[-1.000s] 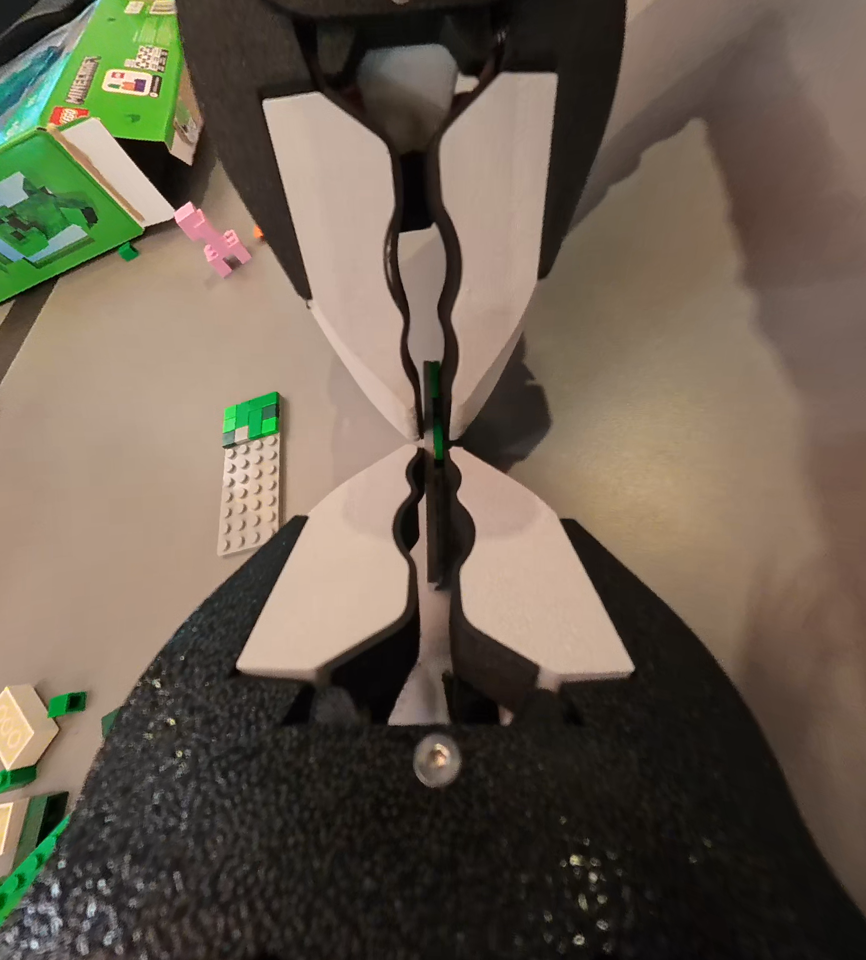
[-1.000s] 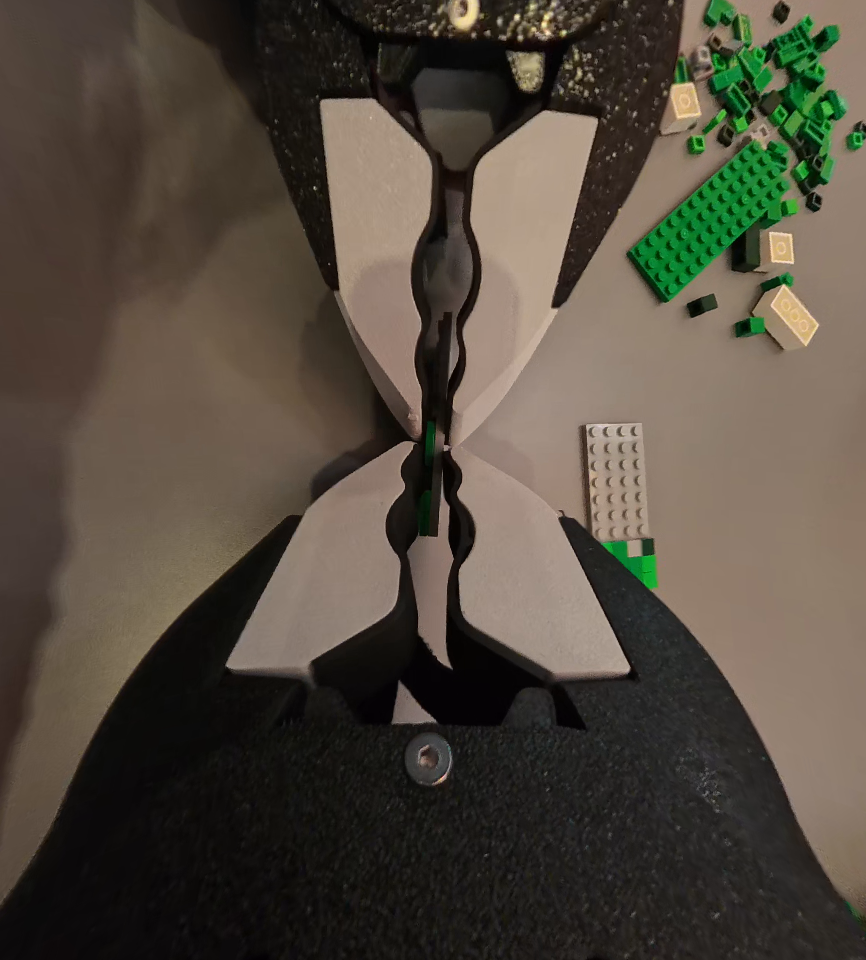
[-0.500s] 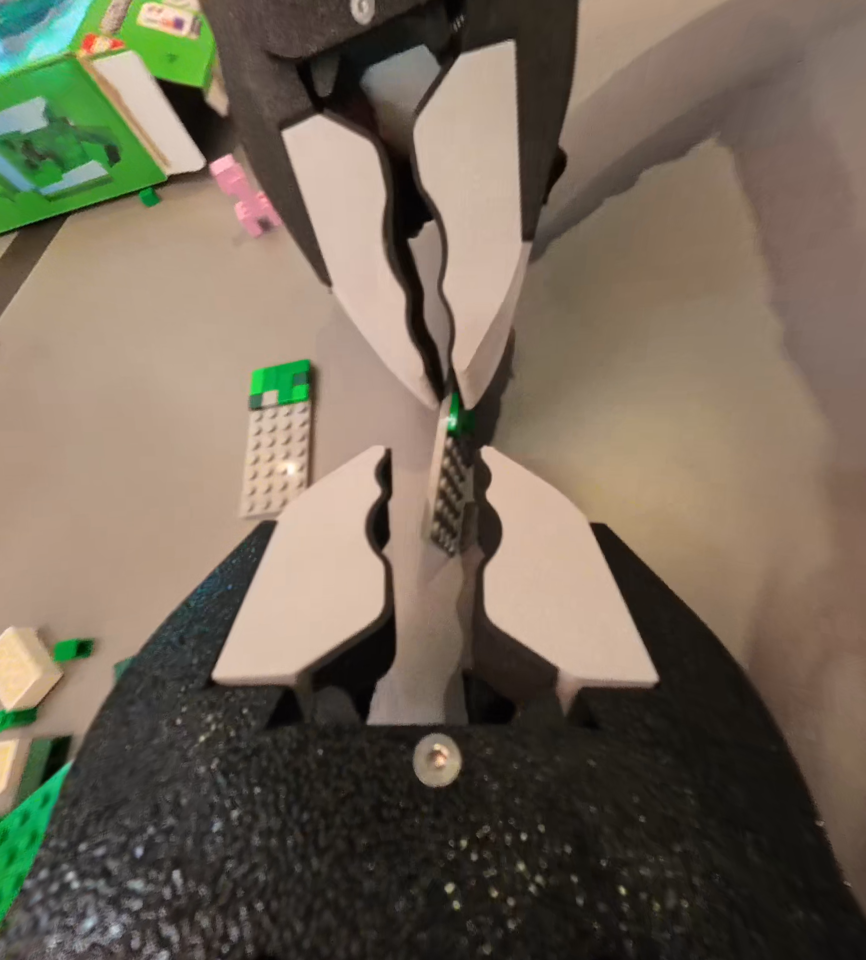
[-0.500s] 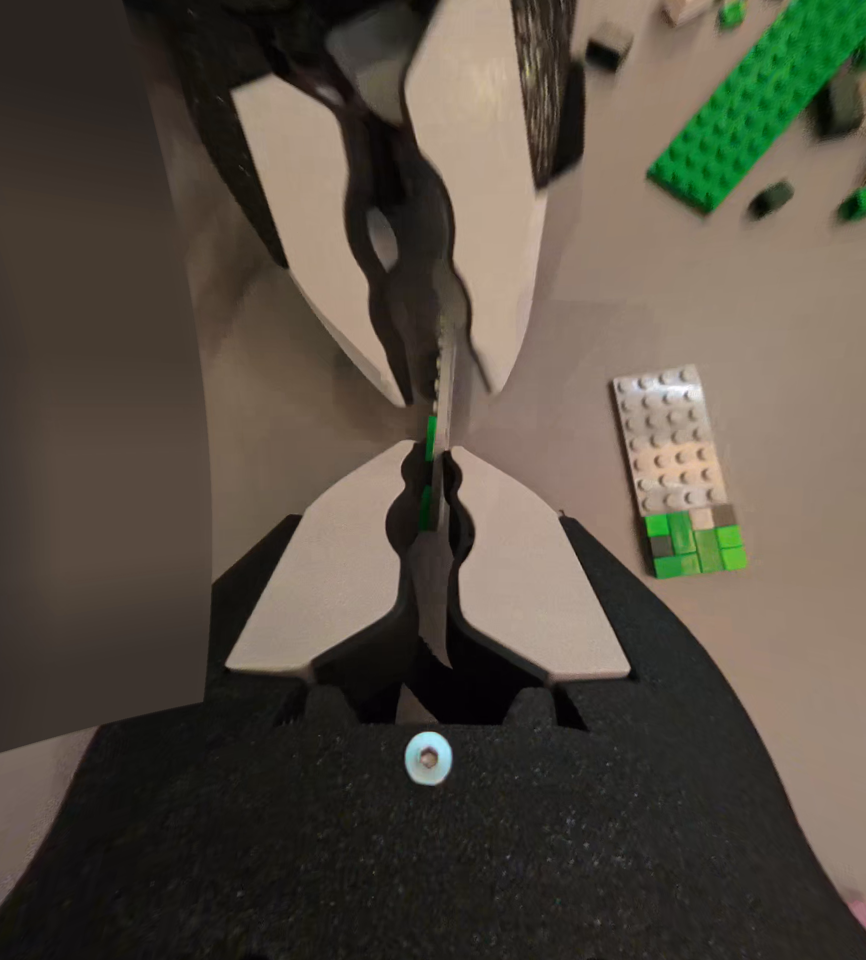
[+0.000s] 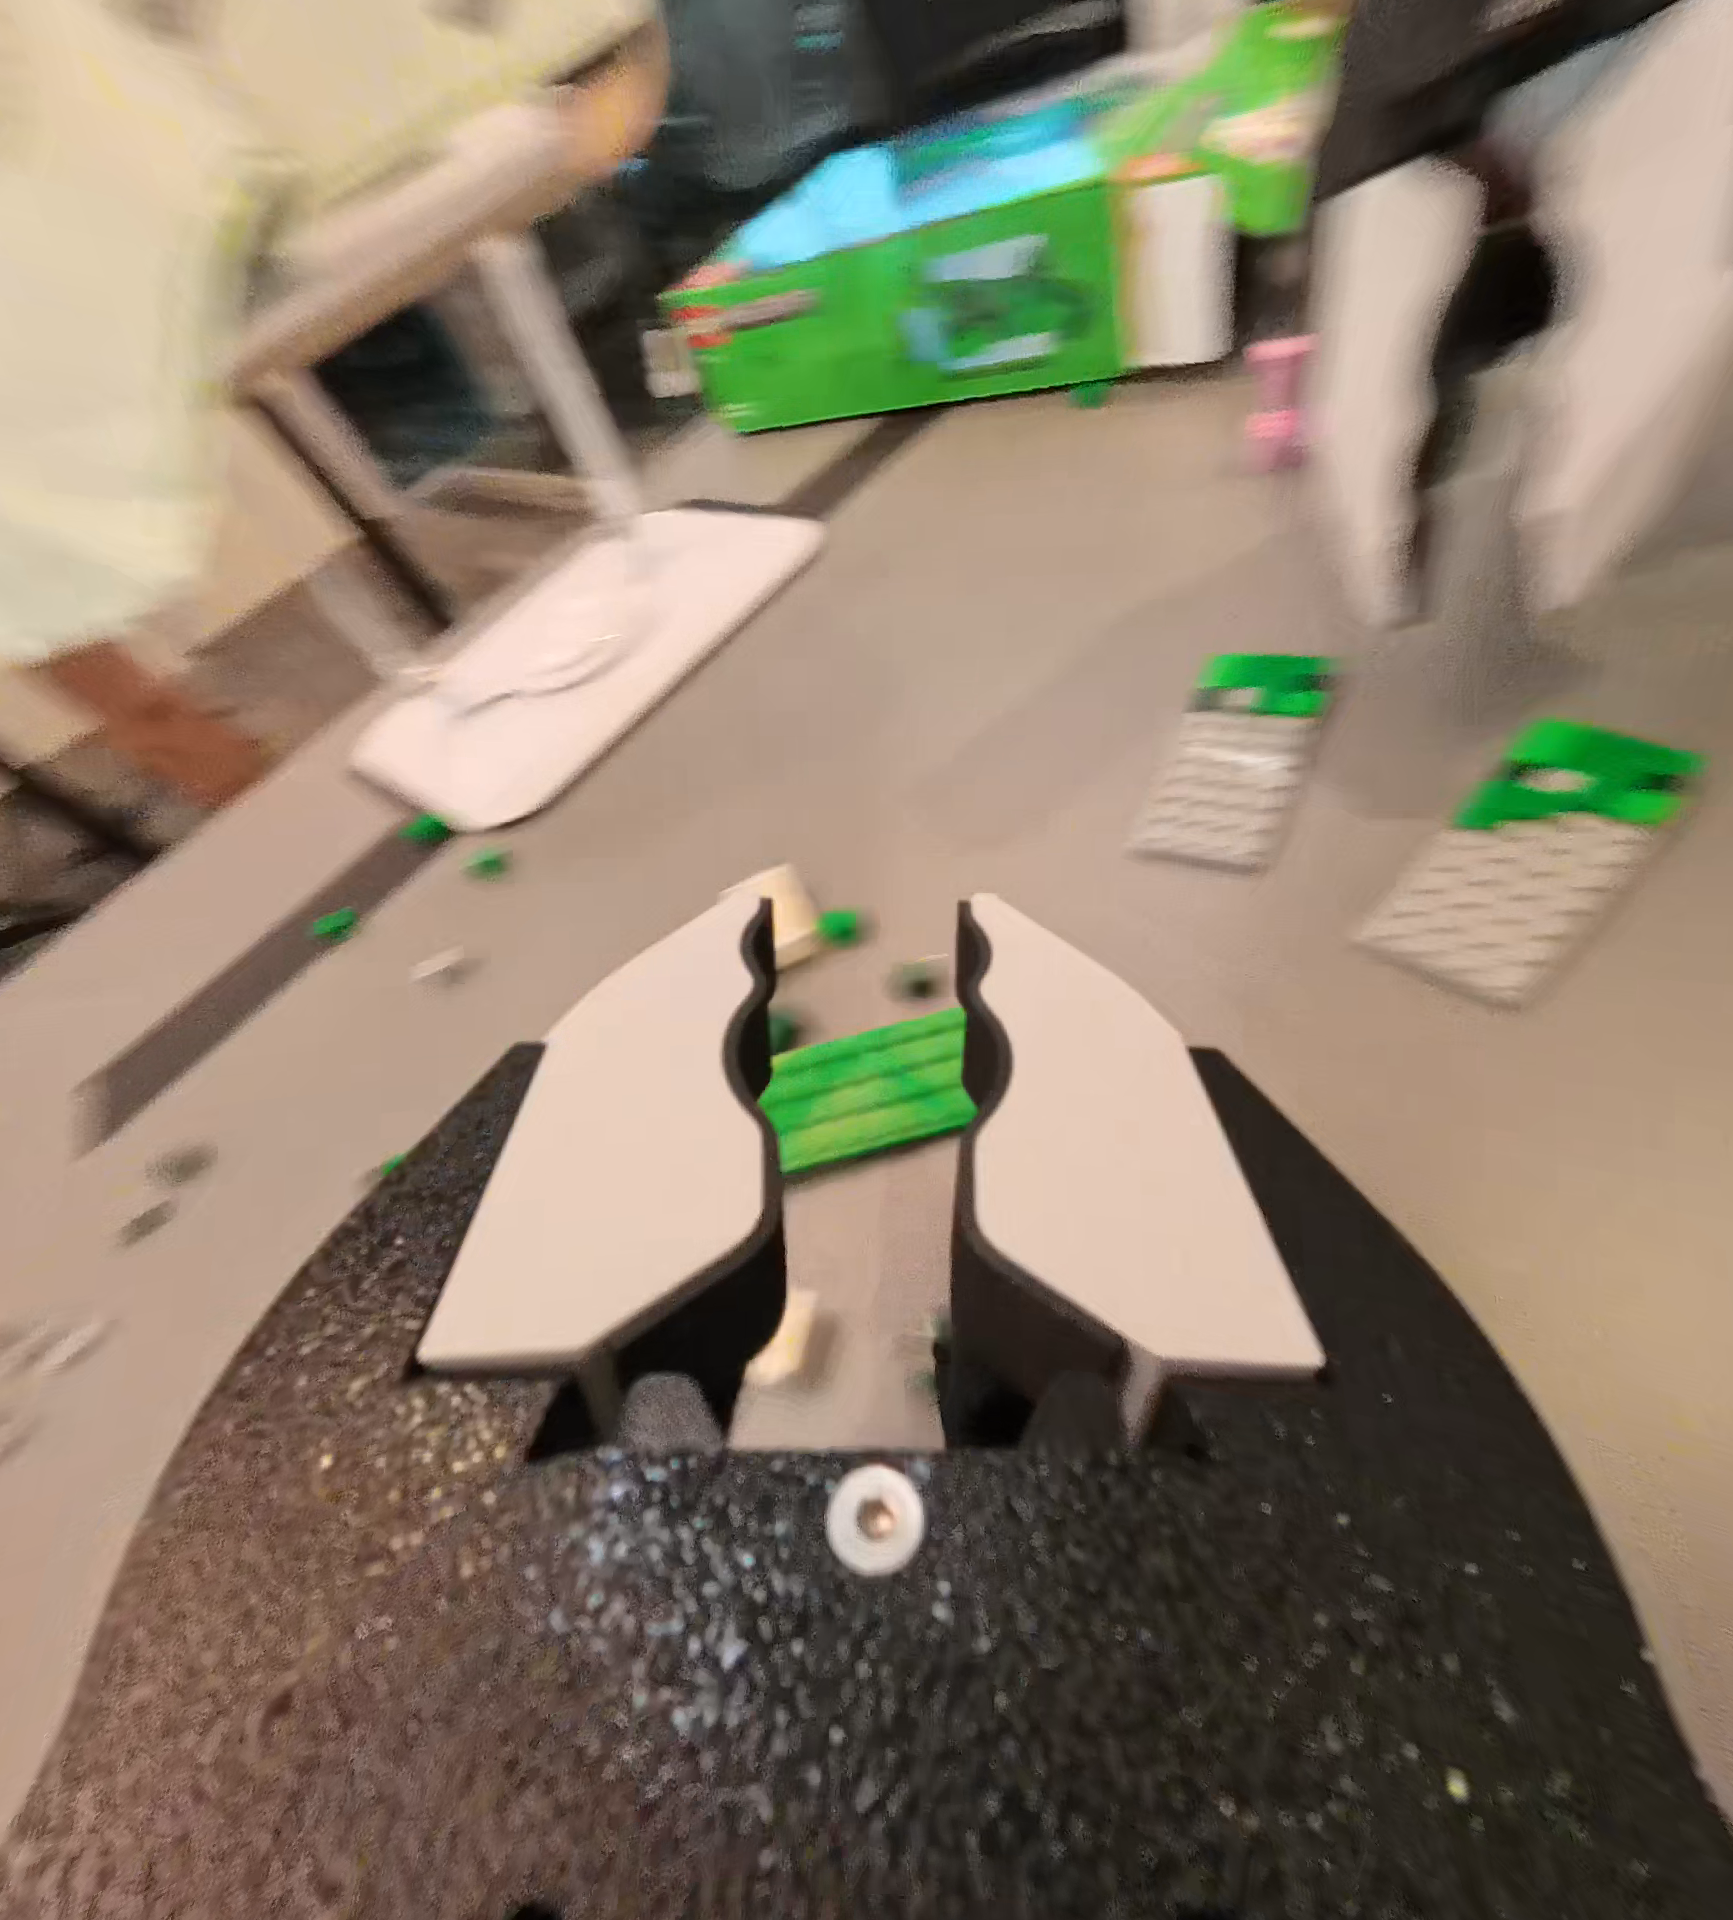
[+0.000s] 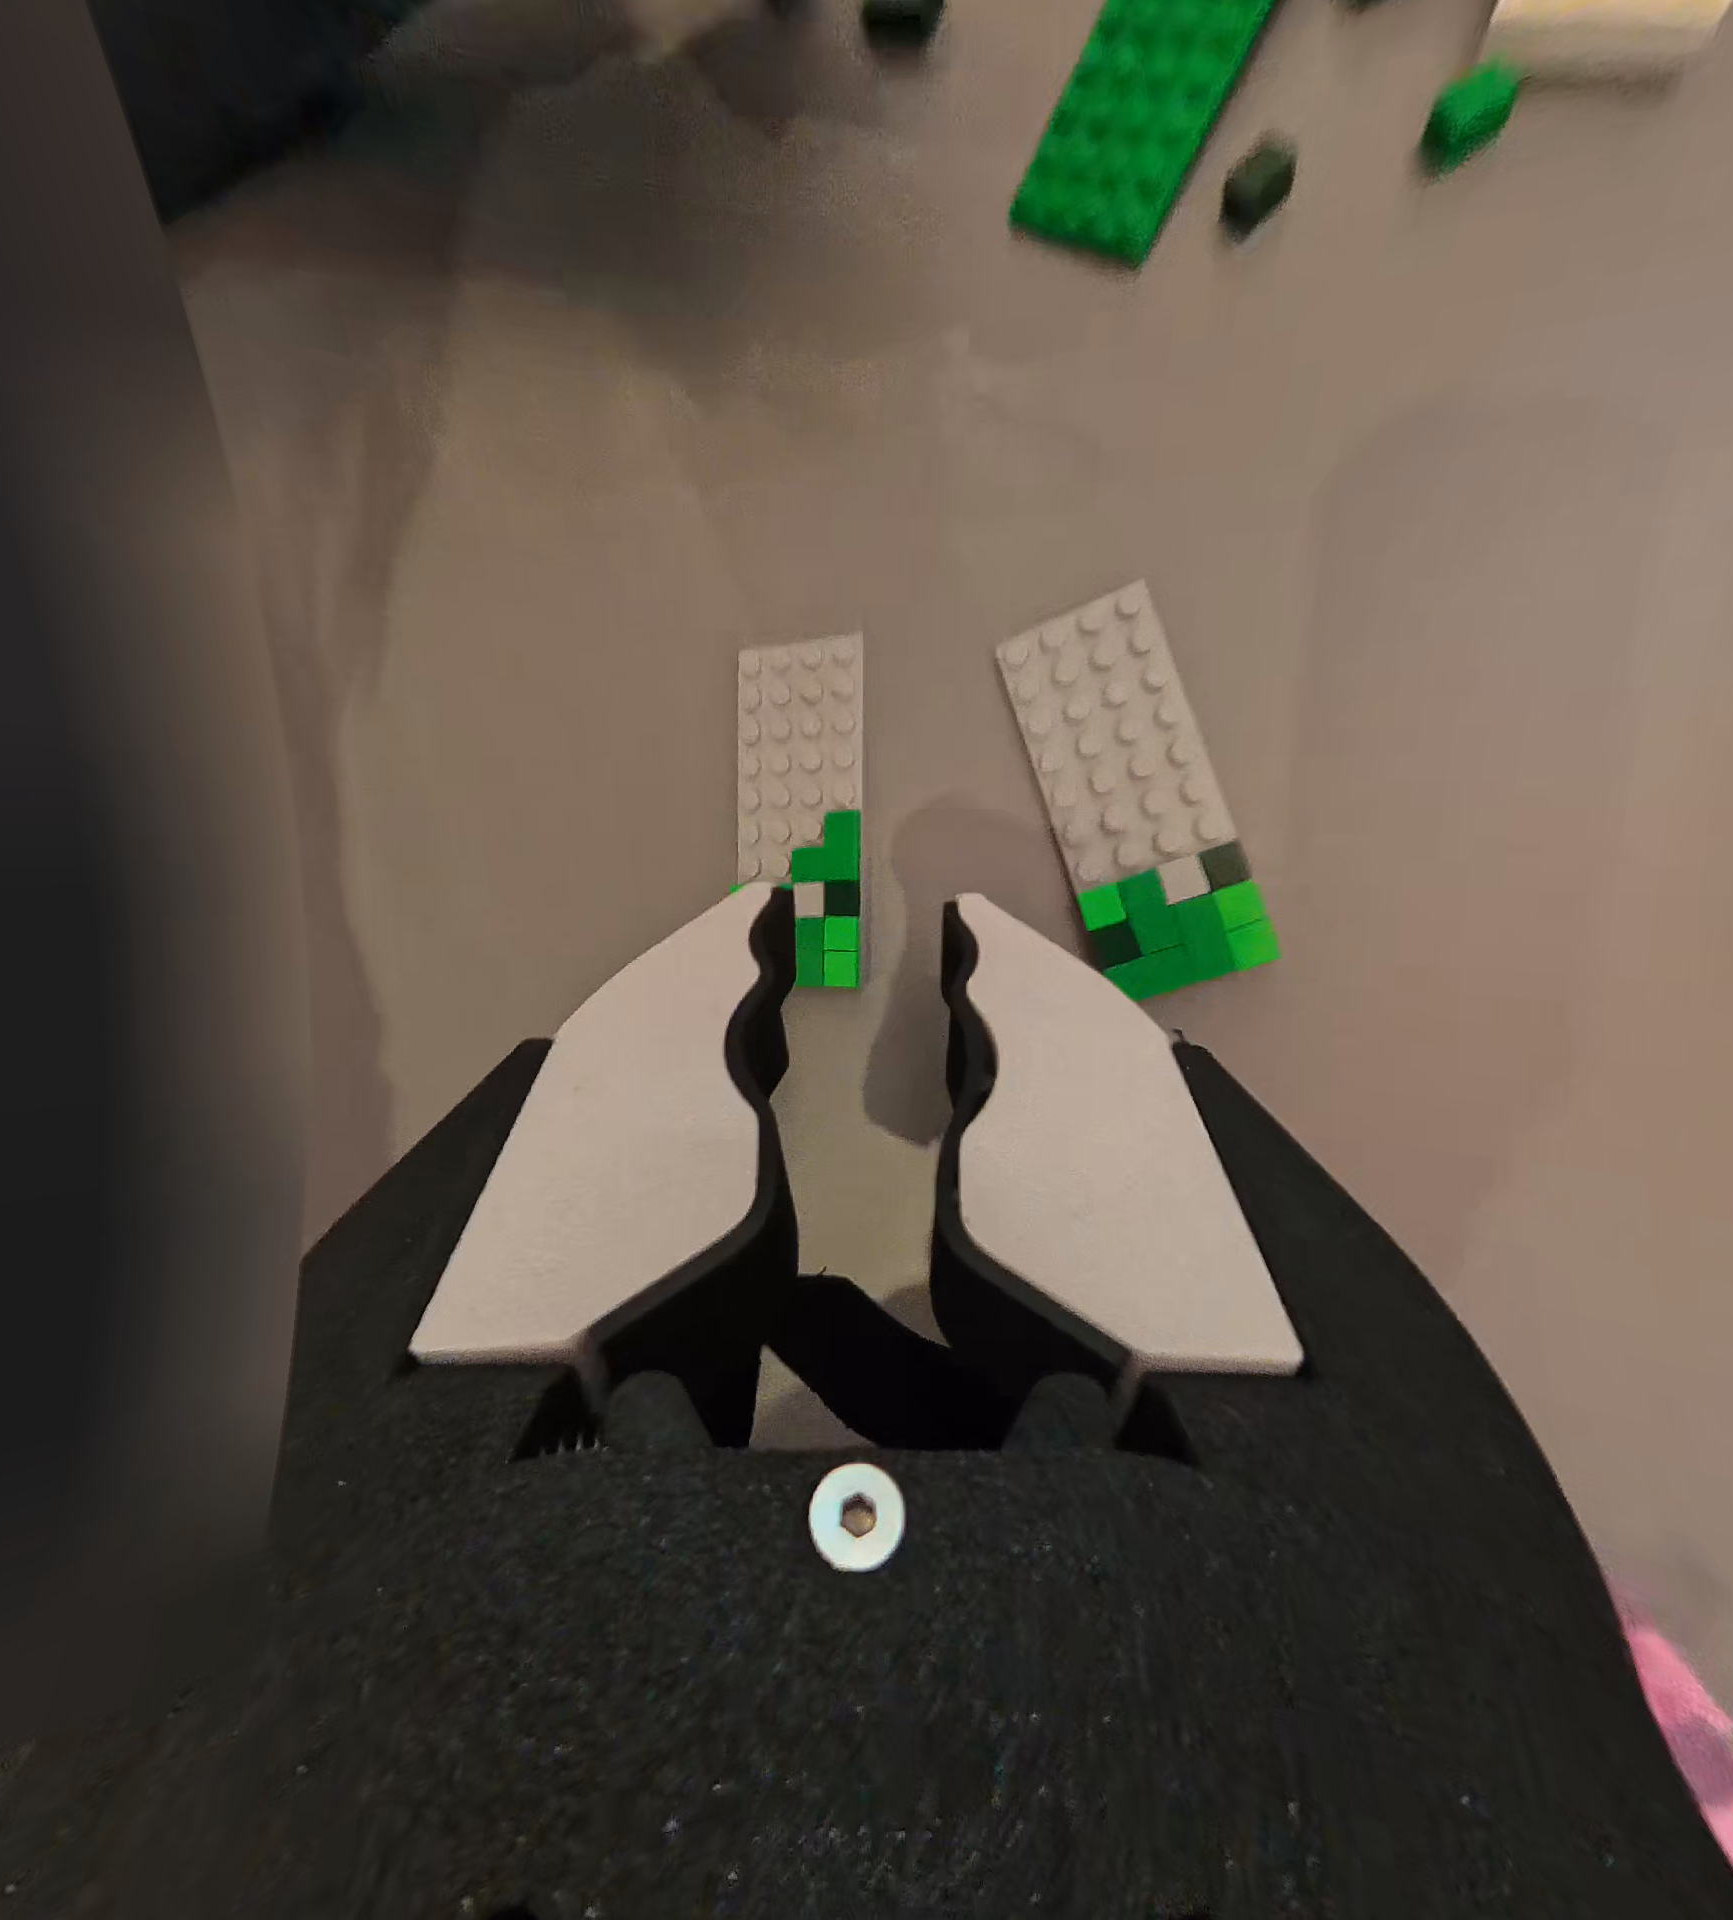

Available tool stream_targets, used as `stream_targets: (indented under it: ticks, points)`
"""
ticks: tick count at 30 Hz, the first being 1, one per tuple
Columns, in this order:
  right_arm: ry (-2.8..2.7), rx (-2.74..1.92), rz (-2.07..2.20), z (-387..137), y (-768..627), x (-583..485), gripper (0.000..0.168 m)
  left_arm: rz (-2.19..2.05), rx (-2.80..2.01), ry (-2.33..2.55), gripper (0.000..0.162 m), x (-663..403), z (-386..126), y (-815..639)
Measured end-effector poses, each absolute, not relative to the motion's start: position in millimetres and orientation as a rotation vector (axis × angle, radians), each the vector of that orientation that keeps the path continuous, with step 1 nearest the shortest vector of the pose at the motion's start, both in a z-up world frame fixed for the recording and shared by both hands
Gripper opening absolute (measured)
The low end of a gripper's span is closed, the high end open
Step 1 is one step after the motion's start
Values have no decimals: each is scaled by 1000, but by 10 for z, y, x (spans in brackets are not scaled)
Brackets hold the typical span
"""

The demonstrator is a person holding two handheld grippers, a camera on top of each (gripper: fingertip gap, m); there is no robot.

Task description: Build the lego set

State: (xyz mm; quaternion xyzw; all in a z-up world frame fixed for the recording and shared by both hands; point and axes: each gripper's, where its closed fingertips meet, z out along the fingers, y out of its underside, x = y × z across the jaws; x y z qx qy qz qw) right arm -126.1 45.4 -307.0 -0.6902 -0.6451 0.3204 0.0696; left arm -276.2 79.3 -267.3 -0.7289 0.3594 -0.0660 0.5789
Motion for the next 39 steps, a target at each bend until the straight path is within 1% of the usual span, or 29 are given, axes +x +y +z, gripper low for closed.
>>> stream_targets:
  ticks: [3,6,8,9,11,15,18,20,22,25,28,32,35,37,39]
  points:
    - [-1891,-1929,840,-2921,498,-1353,27,76,-1739,576,28,-3662,-2459,931]
    - [-1873,-1804,683,-2880,564,-1526,27,38,-1874,434,32,-4235,-2569,924]
    - [-1869,-1753,630,-2877,593,-1671,27,-70,-2011,429,33,-4359,-2783,876]
    - [-1873,-1742,626,-2884,590,-1742,28,-110,-2068,424,36,-4398,-2879,851]
    - [-1872,-1721,628,-2894,594,-1886,28,-159,-2113,399,37,-4459,-2968,825]
    - [-1808,-1658,590,-2843,768,-2215,26,-122,-2095,324,36,-4602,-2970,852]
    - [-1777,-1623,631,-2739,943,-2565,17,-26,-2073,292,34,-4711,-2952,876]
    - [-1809,-1595,700,-2687,1011,-2859,17,40,-2047,275,32,-4782,-2919,888]
    - [-1920,-1474,814,-2642,918,-3178,17,85,-2021,264,31,-4830,-2882,892]
    - [-2154,-1248,853,-2712,697,-3584,16,108,-1975,244,29,-4873,-2808,888]
    - [-2380,-1059,686,-2930,658,-3891,16,131,-1939,221,27,-4931,-2738,872]
    - [-2518,-1300,585,-3191,736,-4170,12,165,-1906,172,26,-5052,-2673,837]
    - [-2591,-1350,529,-3251,691,-4212,10,144,-1902,135,25,-5105,-2672,825]
    - [-2597,-1517,442,-3315,694,-4177,13,138,-1907,117,25,-5141,-2691,821]
    - [-2535,-1624,396,-3348,696,-4181,12,132,-1915,100,25,-5173,-2717,820]
